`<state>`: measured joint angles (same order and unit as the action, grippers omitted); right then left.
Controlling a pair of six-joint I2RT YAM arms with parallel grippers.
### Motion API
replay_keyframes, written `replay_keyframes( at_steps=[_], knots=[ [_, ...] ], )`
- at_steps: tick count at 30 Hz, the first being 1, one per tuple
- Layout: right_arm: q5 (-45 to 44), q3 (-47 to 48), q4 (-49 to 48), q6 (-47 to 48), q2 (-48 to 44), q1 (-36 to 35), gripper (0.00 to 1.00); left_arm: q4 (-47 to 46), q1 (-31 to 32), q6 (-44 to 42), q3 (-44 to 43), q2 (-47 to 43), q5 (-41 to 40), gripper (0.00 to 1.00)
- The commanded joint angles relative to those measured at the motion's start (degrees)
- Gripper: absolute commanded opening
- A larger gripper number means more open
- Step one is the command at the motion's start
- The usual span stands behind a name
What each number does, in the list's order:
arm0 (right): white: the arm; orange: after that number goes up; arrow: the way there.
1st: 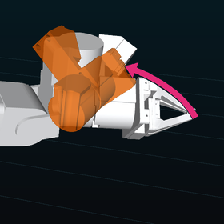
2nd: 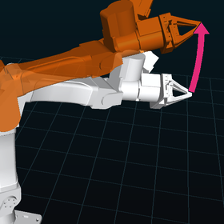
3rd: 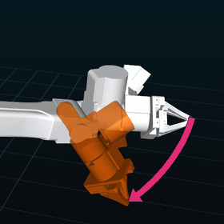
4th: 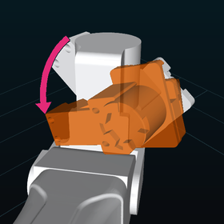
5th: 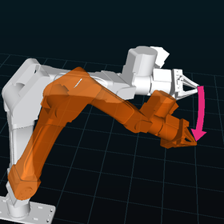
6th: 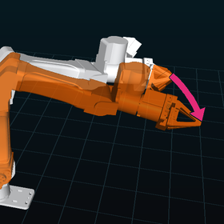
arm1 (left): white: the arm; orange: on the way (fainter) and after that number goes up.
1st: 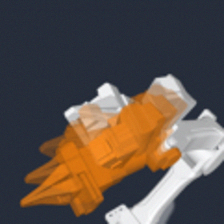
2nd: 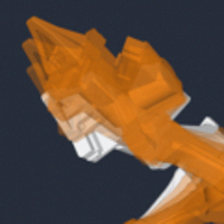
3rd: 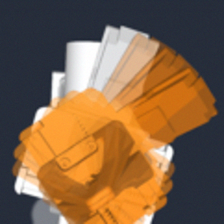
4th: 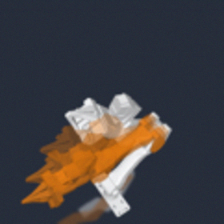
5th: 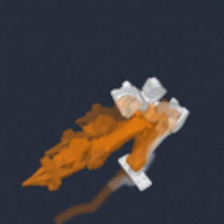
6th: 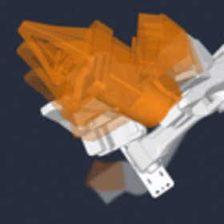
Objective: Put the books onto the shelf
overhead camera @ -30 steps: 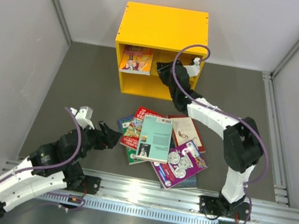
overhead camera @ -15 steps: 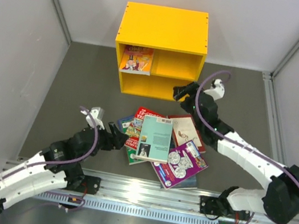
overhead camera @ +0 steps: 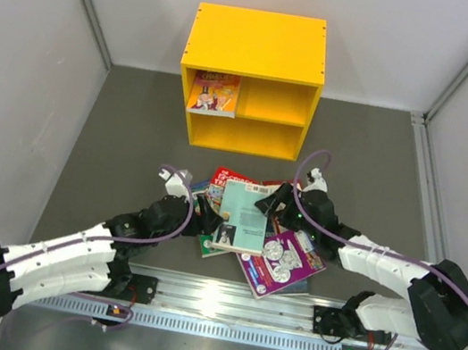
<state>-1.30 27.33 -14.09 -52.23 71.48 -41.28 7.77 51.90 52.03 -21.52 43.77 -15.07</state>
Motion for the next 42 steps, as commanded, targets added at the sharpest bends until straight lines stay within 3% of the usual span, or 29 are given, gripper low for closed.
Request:
replay_keyframes(
  at_steps=[1, 7, 11, 12, 14, 15, 18, 21, 30, 38, 42],
  knots=[
    [5.68, -2.28, -6.73, -2.44, 0.85, -1.09, 0.80, -9.33, 0.13, 1.49, 0.07, 2.72, 2.06, 0.74],
    [7.97, -2.72, -11.83, -4.29, 3.57, -2.23, 0.75, -14.26, 0.13, 2.37, 0.78, 7.73, 3.20, 0.73],
    [8.42, -2.72, -12.11, -4.37, 3.40, -2.76, 0.63, -17.86, 0.13, 2.72, 0.60, 11.24, 3.82, 0.73],
    [8.42, -2.98, -12.02, -4.37, 2.79, -2.84, 0.52, -18.57, 0.13, 2.81, 0.34, 11.86, 4.34, 0.73],
    [7.98, -3.51, -10.88, -4.20, 1.56, -2.84, 0.41, -20.16, 0.13, 3.16, -0.01, 13.52, 4.96, 0.73],
    [7.63, -3.60, -9.92, -4.02, -0.10, -2.84, 0.28, -20.42, 0.13, 3.25, -0.54, 14.23, 5.40, 0.73],
    [6.14, -4.04, -6.23, -3.06, -4.58, -2.76, 0.10, -21.13, 0.13, 3.60, -1.42, 16.08, 6.54, 0.72],
    [3.95, -4.13, -1.32, -1.92, -10.11, -2.76, 0.00, -20.43, 0.13, 3.43, -2.29, 16.35, 7.51, 0.70],
    [-3.45, -0.62, 13.38, 0.46, -26.47, 1.36, 0.00, -18.57, 0.13, 4.30, -0.90, 7.57, 5.84, 0.74],
    [3.14, 0.97, 13.04, -3.31, -29.29, 7.17, 0.00, -34.65, 0.13, 8.96, 6.74, 6.50, 13.57, 0.82],
    [8.05, 0.00, 9.87, -6.48, -30.70, 8.67, 0.00, -35.36, 0.13, 9.93, 7.45, 8.35, 14.10, 0.82]
  ],
)
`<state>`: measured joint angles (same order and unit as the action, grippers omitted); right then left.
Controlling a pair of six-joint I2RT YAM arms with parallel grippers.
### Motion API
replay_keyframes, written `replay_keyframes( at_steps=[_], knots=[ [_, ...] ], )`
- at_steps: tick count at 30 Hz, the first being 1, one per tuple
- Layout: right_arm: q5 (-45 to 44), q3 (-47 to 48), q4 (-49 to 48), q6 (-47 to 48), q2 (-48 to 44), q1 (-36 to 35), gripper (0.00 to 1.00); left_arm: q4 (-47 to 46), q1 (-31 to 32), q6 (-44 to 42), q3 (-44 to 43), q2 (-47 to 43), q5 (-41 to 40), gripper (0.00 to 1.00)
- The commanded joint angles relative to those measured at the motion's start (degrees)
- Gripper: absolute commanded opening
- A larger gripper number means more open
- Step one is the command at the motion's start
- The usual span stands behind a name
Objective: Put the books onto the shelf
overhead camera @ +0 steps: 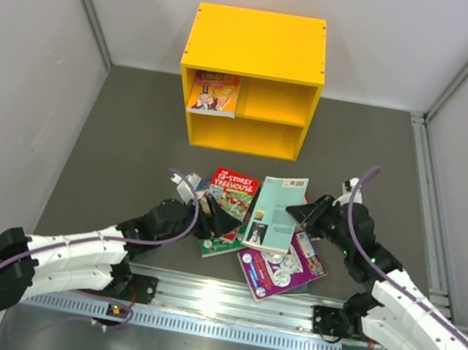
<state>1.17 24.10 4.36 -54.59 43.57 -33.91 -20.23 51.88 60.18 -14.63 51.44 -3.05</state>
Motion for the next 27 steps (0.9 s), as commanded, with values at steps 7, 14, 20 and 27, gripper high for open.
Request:
replay_keyframes(
  at_steps=[7, 14, 20, 27],
  knots=[
    [9.90, 0.52, -14.02, -9.83, -4.55, 2.97, 0.00, -15.97, 0.24, 4.15, 1.98, 5.42, 4.79, 0.82],
    [13.94, -5.19, -26.49, -16.07, -1.84, 4.47, 0.00, -22.04, 0.86, 5.56, 2.15, 8.76, 6.04, 0.81],
    [15.27, -11.17, -40.98, -21.87, 2.56, 4.47, 0.00, -25.65, 1.47, 6.88, 1.89, 9.73, 6.21, 0.74],
    [15.09, -15.30, -52.60, -26.79, 4.59, 4.47, 0.00, -26.88, 2.00, 7.05, 1.19, 11.31, 6.47, 0.64]
  ],
)
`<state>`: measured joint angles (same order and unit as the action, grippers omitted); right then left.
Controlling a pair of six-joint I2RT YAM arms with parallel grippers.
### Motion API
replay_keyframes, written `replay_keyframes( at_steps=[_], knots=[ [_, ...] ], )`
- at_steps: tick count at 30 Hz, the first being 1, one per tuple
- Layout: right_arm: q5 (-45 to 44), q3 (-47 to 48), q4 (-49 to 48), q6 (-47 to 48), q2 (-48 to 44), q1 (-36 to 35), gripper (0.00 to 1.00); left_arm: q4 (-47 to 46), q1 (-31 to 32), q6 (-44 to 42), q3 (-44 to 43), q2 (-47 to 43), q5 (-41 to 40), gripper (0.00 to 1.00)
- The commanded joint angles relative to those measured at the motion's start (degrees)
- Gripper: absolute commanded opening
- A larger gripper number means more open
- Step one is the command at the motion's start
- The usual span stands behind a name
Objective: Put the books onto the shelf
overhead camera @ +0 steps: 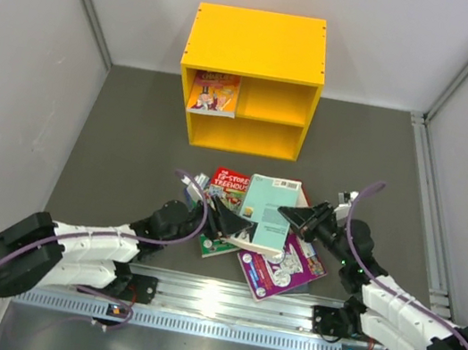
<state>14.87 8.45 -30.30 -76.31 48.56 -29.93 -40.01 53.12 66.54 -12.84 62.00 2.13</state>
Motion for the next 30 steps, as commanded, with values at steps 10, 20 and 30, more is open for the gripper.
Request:
replay_keyframes(
  at_steps=[10, 20, 30],
  knots=[
    [1.74, -0.27, -21.38, -5.86, -0.12, 0.84, 0.00, -8.69, 1.90, 0.69, -2.18, 3.74, 1.65, 0.19],
    [1.75, 10.94, 11.28, 7.21, -13.47, 2.16, 0.83, 9.15, 1.90, -8.07, -10.53, -4.07, -9.58, 0.00],
    [-0.02, 20.91, 31.87, 19.44, -21.66, 3.92, 0.98, 9.35, -9.68, -13.81, -25.47, 4.44, -2.76, 0.00]
  ],
)
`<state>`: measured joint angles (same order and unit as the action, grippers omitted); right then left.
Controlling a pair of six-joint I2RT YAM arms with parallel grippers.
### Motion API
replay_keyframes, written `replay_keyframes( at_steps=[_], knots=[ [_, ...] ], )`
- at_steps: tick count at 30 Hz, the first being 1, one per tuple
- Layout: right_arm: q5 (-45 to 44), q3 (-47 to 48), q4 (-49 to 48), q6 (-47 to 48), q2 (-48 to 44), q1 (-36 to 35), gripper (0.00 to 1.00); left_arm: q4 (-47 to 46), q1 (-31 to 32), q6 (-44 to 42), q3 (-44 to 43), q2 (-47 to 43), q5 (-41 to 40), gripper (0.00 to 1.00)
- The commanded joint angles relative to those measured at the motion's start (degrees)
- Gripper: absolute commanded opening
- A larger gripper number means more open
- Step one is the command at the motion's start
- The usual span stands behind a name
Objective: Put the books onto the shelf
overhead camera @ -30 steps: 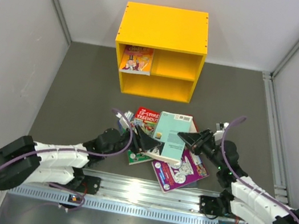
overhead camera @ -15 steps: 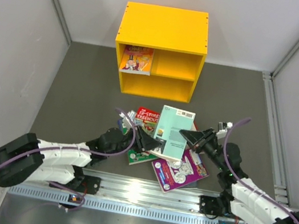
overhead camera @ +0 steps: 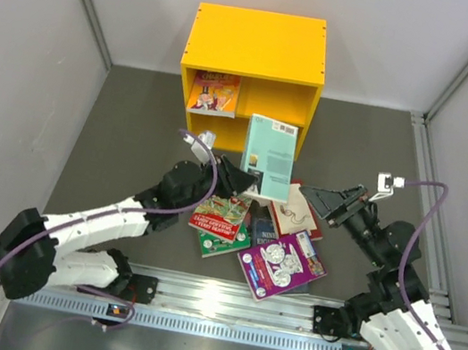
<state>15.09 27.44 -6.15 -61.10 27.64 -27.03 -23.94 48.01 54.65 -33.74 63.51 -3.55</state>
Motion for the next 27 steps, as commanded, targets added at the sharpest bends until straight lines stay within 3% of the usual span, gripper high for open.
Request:
replay_keyframes(
  at_steps=[1, 6, 11, 17, 22, 27],
  knots=[
    [-0.15, 1.83, 8.00, 4.32, -1.09, 1.01, 0.98, -8.64, -5.63, -1.57, -5.98, 4.16, 6.07, 0.00],
    [0.55, 0.69, 8.79, 4.76, -2.15, 1.19, 0.97, -15.43, -11.44, 1.24, -11.42, 11.90, 13.56, 0.00],
    [0.82, -0.98, 8.79, 4.85, -2.15, 1.36, 0.97, -19.82, -12.68, 2.12, -17.23, 17.78, 20.24, 0.00],
    [1.17, -1.43, 8.09, 5.29, -0.66, 1.89, 0.97, -20.34, -14.25, 4.14, -22.24, 21.04, 20.25, 0.00],
    [2.39, -1.51, 8.00, 5.82, 0.13, 2.77, 0.98, -22.28, -14.96, 4.93, -23.04, 20.26, 21.74, 0.00],
    [3.28, -2.30, 7.65, 5.99, 0.13, 4.08, 0.97, -36.95, -19.09, 10.73, -18.04, 19.20, 26.75, 0.00]
  ],
)
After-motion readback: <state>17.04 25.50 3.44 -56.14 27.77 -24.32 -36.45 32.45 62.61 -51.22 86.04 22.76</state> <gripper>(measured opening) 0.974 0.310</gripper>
